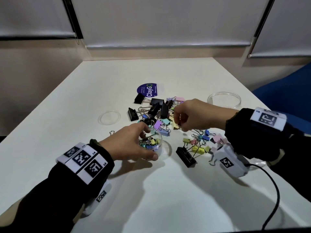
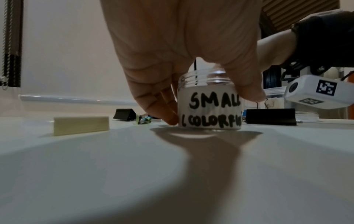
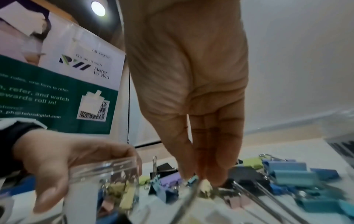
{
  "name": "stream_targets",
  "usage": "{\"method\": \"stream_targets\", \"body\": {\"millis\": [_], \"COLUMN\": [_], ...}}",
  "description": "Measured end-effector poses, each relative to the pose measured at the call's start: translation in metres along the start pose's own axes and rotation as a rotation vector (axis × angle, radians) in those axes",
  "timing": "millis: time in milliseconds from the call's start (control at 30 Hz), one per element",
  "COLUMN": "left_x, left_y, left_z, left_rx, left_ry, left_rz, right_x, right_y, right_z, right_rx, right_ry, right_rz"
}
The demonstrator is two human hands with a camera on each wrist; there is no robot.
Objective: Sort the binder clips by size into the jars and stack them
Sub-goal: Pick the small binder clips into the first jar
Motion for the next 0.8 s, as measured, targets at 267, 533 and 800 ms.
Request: {"method": "stream_targets", "body": {"millis": [267,533,800], "left_x": [-0.007,-0.007,-0.005], "left_y": [0.005,0.005,0.007], "left_z": [0.004,0.004,0.003], "left_rx": [-0.02,-0.011,-0.041], "left_ry": [0.002,-0.005,0.01], "left_rz": [0.061,0.076,0.074], "right_x": [0.002,0.005,0.022], "right_y": [-0.005,-0.002,0.001], "right_z": [0.035,0.039,0.008], "right_rx": [0.209,0.166,-0.111], "right_ry": [-0.251,-0.254,-0.108], "right_rz": [-0.03,-0.074,-0.101]}}
Point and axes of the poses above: each hand's wrist, its own y-axis towards the middle knuckle, its own z-axis out of the palm, x = y × z, the point moved 6 cm from there along y, towards the middle knuckle, and after that the axes turned 2 degrees about z, right-handed, at the moved point
